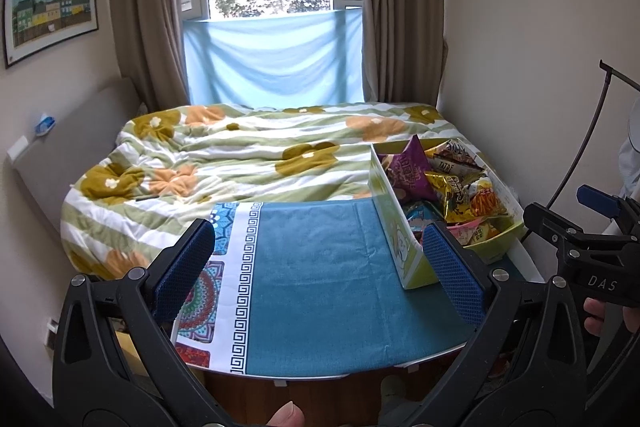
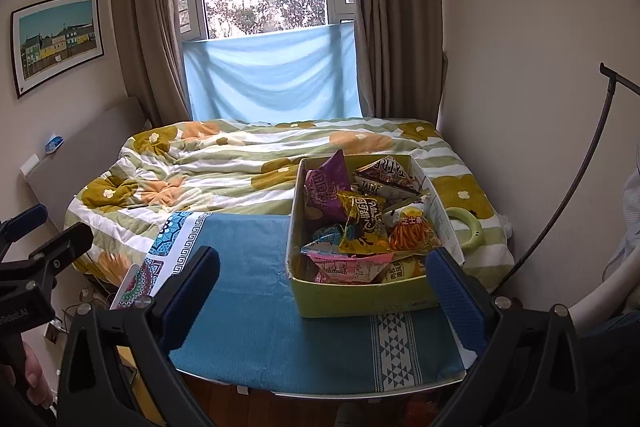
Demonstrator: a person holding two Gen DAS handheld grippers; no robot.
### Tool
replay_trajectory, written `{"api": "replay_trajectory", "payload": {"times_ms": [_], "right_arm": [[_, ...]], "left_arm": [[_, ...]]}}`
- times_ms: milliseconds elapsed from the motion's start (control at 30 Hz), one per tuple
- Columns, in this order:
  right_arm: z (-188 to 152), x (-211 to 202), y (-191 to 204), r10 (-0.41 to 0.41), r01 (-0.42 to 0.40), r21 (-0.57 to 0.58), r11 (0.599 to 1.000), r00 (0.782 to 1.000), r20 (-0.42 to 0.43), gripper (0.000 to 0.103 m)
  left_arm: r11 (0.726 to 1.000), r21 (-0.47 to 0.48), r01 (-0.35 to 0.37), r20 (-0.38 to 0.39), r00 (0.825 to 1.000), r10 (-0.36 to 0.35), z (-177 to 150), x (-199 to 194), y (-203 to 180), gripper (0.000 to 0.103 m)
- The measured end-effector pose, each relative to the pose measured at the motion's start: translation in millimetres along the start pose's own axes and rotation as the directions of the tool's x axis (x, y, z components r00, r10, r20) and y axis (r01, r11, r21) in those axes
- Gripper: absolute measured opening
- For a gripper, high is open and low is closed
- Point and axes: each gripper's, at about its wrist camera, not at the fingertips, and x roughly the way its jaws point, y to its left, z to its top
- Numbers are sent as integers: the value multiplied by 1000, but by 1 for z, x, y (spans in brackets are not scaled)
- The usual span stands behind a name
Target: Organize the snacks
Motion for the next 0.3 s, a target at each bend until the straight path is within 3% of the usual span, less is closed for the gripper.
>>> {"api": "replay_trajectory", "payload": {"times_ms": [300], "right_arm": [[2,3,6,3,-3,1,1000,1000,-2,102]], "left_arm": [[1000,-8,9,4,1000,-9,1,4,5,103]]}}
